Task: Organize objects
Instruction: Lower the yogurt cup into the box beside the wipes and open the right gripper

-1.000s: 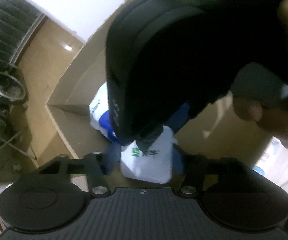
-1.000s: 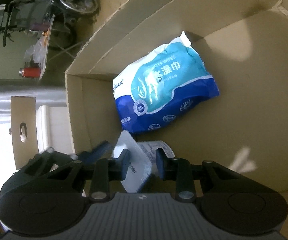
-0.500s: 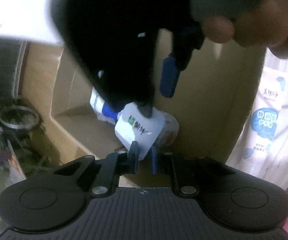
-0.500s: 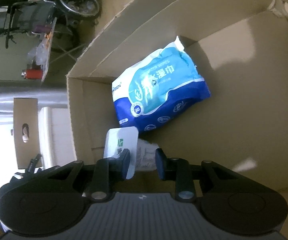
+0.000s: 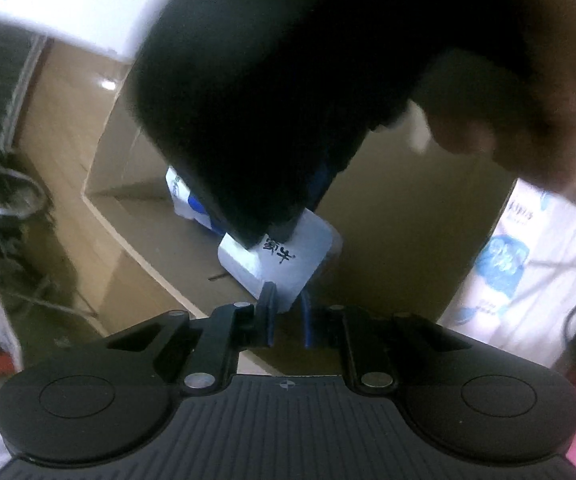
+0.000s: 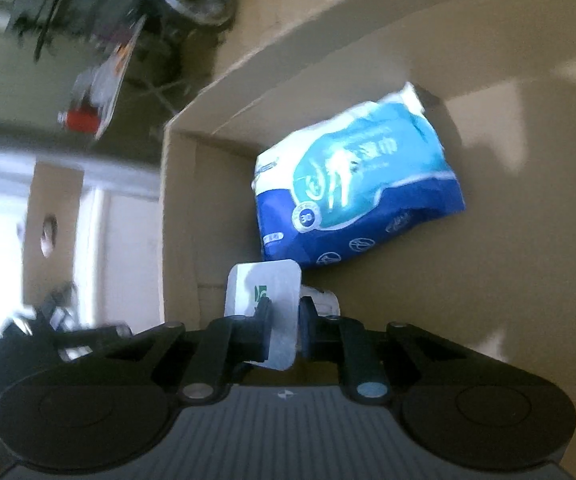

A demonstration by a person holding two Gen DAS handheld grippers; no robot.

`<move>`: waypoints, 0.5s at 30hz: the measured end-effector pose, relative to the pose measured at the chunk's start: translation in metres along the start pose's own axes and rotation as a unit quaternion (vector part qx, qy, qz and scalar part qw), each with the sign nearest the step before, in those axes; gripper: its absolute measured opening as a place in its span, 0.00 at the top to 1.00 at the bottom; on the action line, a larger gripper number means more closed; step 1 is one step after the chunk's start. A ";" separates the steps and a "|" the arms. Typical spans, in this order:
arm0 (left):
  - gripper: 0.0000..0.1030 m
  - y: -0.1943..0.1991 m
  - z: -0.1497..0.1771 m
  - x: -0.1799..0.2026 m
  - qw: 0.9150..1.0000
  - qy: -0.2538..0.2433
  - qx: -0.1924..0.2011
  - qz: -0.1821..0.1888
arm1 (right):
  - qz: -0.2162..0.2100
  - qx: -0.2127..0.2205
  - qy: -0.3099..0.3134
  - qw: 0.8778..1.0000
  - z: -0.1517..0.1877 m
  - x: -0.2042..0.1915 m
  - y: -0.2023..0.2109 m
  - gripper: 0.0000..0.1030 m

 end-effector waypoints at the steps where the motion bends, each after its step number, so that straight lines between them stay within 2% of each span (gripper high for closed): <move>1: 0.79 0.004 -0.002 -0.003 1.000 0.021 0.010 0.009 | 0.006 -0.003 0.015 1.000 0.002 -0.002 0.000 0.85; 3: 0.79 0.010 -0.006 -0.010 0.999 0.035 0.027 0.006 | 0.013 0.001 0.024 1.000 0.003 -0.004 0.000 0.85; 5: 0.80 0.010 -0.007 -0.011 0.999 0.023 0.025 -0.016 | 0.014 0.000 0.010 1.000 0.002 -0.002 -0.001 0.84; 8: 0.81 0.005 -0.003 -0.008 0.999 0.016 0.020 -0.021 | 0.010 0.006 0.000 1.000 0.003 0.000 0.000 0.84; 13: 0.80 -0.002 0.003 -0.011 0.999 0.019 0.029 -0.037 | 0.001 0.018 0.005 1.000 0.006 0.001 0.002 0.82; 15: 0.80 0.006 0.003 -0.010 0.998 0.023 0.041 -0.044 | 0.003 0.016 0.003 1.000 0.006 0.002 0.004 0.82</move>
Point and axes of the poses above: each gripper's, at about its wrist camera, not at the fingertips, and y roughly against the way its jaws point, x to its right, z to its underside, the point moved 9 cm from there along -y, roughly the way its jaws point, and after that the axes turned 8 degrees about x, right-handed, at the moved point
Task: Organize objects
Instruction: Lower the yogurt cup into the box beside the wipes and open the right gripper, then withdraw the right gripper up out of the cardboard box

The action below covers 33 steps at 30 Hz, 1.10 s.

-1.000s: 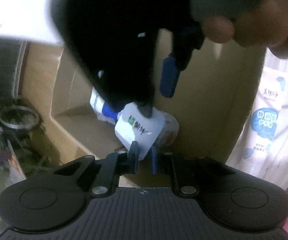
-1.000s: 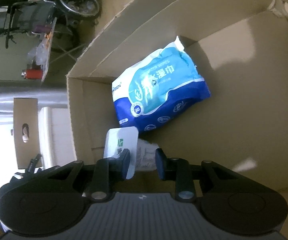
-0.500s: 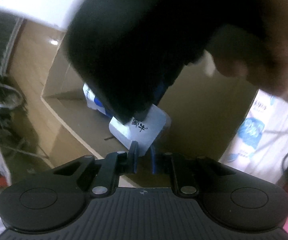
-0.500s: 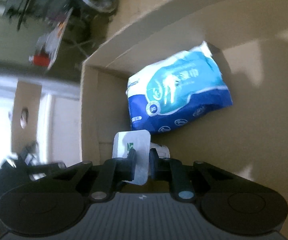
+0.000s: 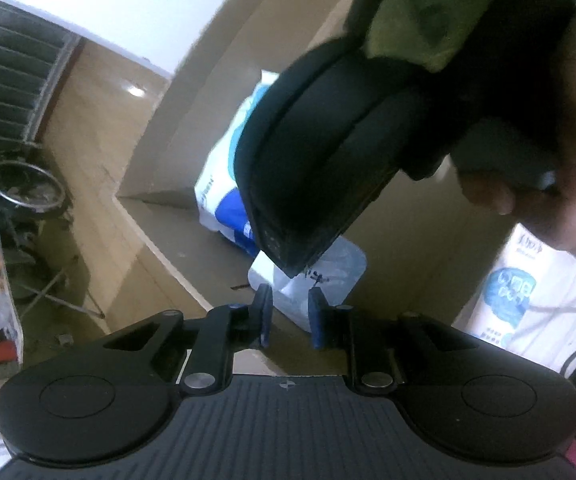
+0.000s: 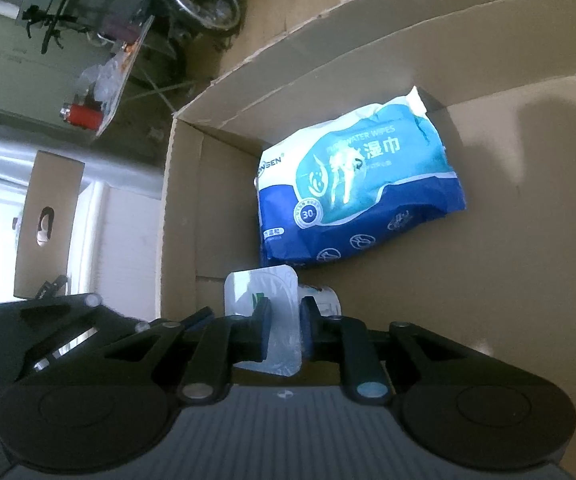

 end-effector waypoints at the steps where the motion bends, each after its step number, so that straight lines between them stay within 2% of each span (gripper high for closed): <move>1: 0.80 0.003 -0.001 -0.002 1.000 0.001 0.009 -0.003 | 0.005 0.001 0.003 1.000 -0.001 0.000 0.002 0.81; 4: 0.80 0.022 -0.006 0.000 0.999 0.010 0.025 -0.017 | 0.025 0.013 0.030 0.999 -0.005 -0.002 0.014 0.73; 10: 0.79 0.049 -0.013 -0.004 0.995 0.037 0.068 -0.055 | 0.029 0.057 0.067 0.996 -0.010 -0.005 0.065 0.73; 14: 0.79 0.072 -0.022 0.009 0.991 0.053 0.105 -0.059 | 0.014 0.076 0.101 0.992 -0.003 -0.005 0.113 0.73; 17: 0.78 0.091 -0.029 0.028 0.989 0.056 0.124 -0.052 | 0.010 0.087 0.115 0.990 0.006 -0.001 0.148 0.73; 22: 0.78 0.101 -0.042 0.049 0.985 0.060 0.156 -0.048 | 0.013 0.101 0.131 0.986 0.023 0.021 0.198 0.73; 25: 0.76 0.105 -0.047 0.065 0.982 0.070 0.172 -0.028 | 0.025 0.108 0.136 0.984 0.036 0.044 0.223 0.73; 28: 0.66 0.108 -0.055 0.092 0.979 0.085 0.186 0.000 | 0.040 0.108 0.136 0.984 0.050 0.073 0.244 0.72; 33: 0.65 0.090 -0.066 0.134 0.980 0.083 0.180 0.024 | 0.062 0.096 0.106 0.988 0.079 0.132 0.260 0.72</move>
Point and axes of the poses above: each gripper's, at about its wrist camera, not at the fingertips, and y roughly against the way its jaws point, x to its right, z to its underside, the point moved 9 cm from there along -y, roughly the way its jaws point, and after that the axes turned 8 degrees about x, right-handed, at the moved point
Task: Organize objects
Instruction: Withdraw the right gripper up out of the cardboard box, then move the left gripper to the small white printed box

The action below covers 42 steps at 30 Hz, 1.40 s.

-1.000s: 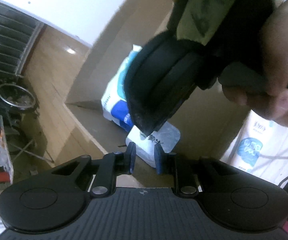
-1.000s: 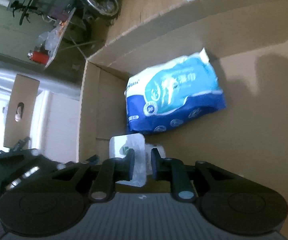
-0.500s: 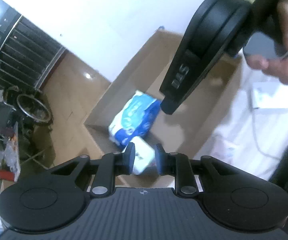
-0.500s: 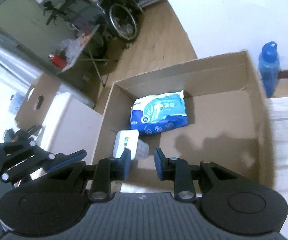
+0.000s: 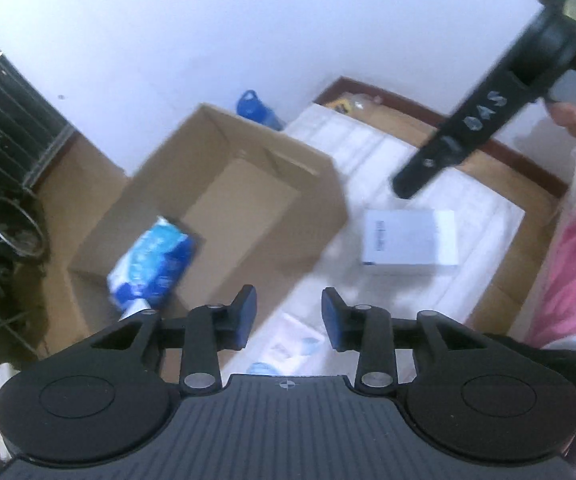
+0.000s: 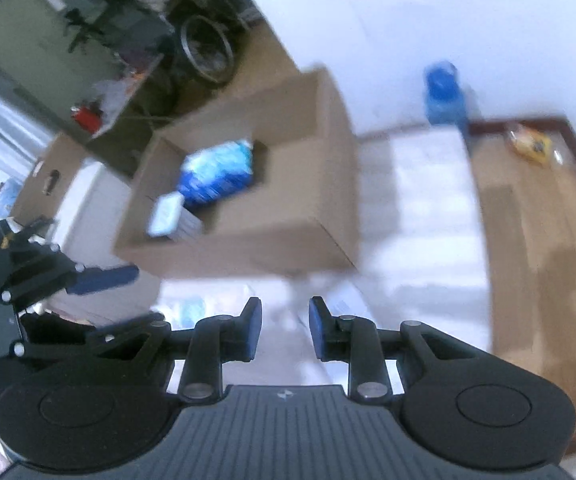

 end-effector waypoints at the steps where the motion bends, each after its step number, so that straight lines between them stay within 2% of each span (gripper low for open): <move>1: 0.65 -0.007 0.000 0.007 1.000 -0.005 0.003 -0.002 | 0.004 -0.008 -0.006 1.000 0.008 0.011 0.000 0.72; 4: 0.62 -0.025 -0.001 0.030 1.000 -0.022 0.009 0.004 | 0.022 -0.022 -0.024 0.999 0.032 0.040 -0.001 0.72; 8: 0.55 -0.051 -0.004 0.051 0.999 0.016 0.003 0.034 | 0.038 -0.040 -0.063 0.996 0.062 0.071 -0.007 0.72; 10: 0.53 -0.062 -0.003 0.057 0.998 0.032 0.000 0.046 | 0.031 -0.058 -0.081 0.995 0.076 0.081 -0.012 0.72; 14: 0.51 -0.081 -0.002 0.062 0.998 0.048 -0.002 0.043 | -0.001 -0.071 -0.102 0.992 0.091 0.083 -0.016 0.72; 20: 0.44 -0.098 -0.003 0.055 0.990 0.124 0.002 0.063 | -0.024 -0.074 -0.100 0.992 0.096 0.080 -0.023 0.72; 24: 0.43 -0.109 -0.004 0.059 0.990 0.124 0.007 0.068 | -0.035 -0.079 -0.115 0.990 0.098 0.082 -0.030 0.72; 25: 0.39 -0.110 -0.006 0.060 0.989 0.132 0.014 0.072 | -0.040 -0.082 -0.122 0.988 0.100 0.083 -0.032 0.72; 26: 0.34 -0.111 -0.008 0.061 0.987 0.140 0.014 0.077 | -0.047 -0.087 -0.132 0.986 0.103 0.084 -0.034 0.72; 30: 0.33 -0.116 -0.011 0.061 0.983 0.164 0.019 0.084 | -0.069 -0.100 -0.187 0.975 0.112 0.089 -0.041 0.72; 34: 0.32 -0.117 -0.016 0.062 0.982 0.166 0.021 0.092 | -0.075 -0.088 -0.180 0.977 0.111 0.089 -0.043 0.72; 40: 0.27 -0.122 -0.021 0.058 0.979 0.180 0.022 0.097 | -0.088 -0.082 -0.204 0.972 0.112 0.095 -0.047 0.72; 42: 0.20 -0.126 -0.022 0.058 0.978 0.180 0.018 0.100 | -0.090 -0.082 -0.202 0.972 0.113 0.097 -0.046 0.72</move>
Point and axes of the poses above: each gripper's, at about its wrist camera, not at the fingertips, and y roughly against the way its jaws point, x to its right, z to its underside, the point moved 9 cm from there along -y, roughly the way its jaws point, and after that the axes turned 8 degrees about x, right-handed, at the moved point
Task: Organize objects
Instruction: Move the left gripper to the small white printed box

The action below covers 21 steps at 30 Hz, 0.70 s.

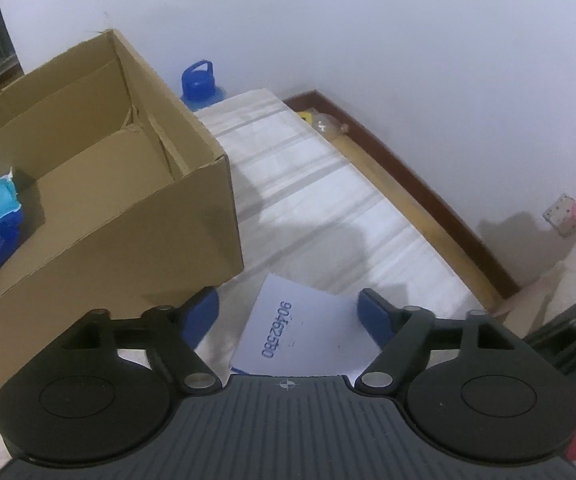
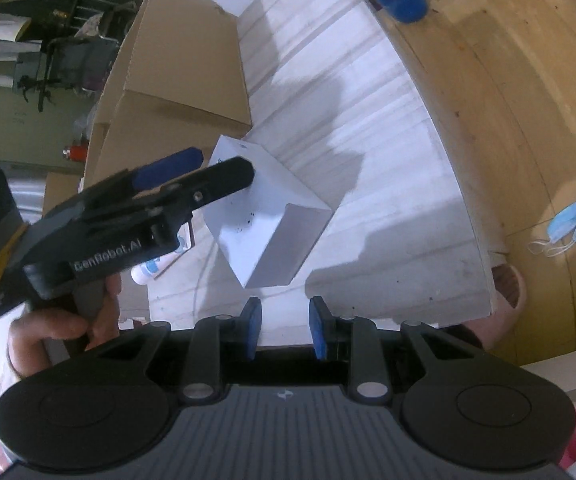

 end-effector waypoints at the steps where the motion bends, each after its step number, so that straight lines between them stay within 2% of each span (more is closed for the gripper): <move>1: 0.17 -0.001 -0.001 -0.001 1.000 -0.002 0.003 -0.005 | -0.002 0.001 -0.001 1.000 0.000 0.000 0.000 0.72; 3: 0.16 -0.001 -0.003 -0.001 1.000 -0.005 0.007 -0.011 | -0.007 0.003 -0.007 1.000 0.001 0.001 0.000 0.72; 8: 0.16 -0.004 0.001 0.001 0.999 0.031 -0.008 0.029 | -0.008 0.002 -0.015 1.000 0.001 0.006 -0.003 0.73; 11: 0.16 -0.001 0.005 0.002 0.998 0.038 -0.009 0.040 | -0.009 0.003 -0.018 1.000 0.000 0.006 -0.002 0.73; 15: 0.16 0.005 0.013 0.004 0.998 0.030 -0.018 0.052 | -0.010 0.014 -0.033 0.999 0.002 0.011 0.004 0.77; 16: 0.16 0.007 0.014 0.004 0.998 0.026 -0.019 0.052 | -0.007 0.014 -0.036 0.999 0.001 0.012 0.004 0.81; 21: 0.27 0.017 0.020 -0.001 0.998 0.032 -0.024 0.053 | 0.020 0.042 -0.026 0.999 -0.008 0.014 0.008 0.84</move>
Point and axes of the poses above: each gripper's, at about its wrist camera, not at the fingertips, and y roughly against the way its jaws point, x to its right, z to its underside, the point moved 9 cm from there along -y, roughly the way its jaws point, and after that the axes turned 8 degrees about x, right-handed, at the moved point
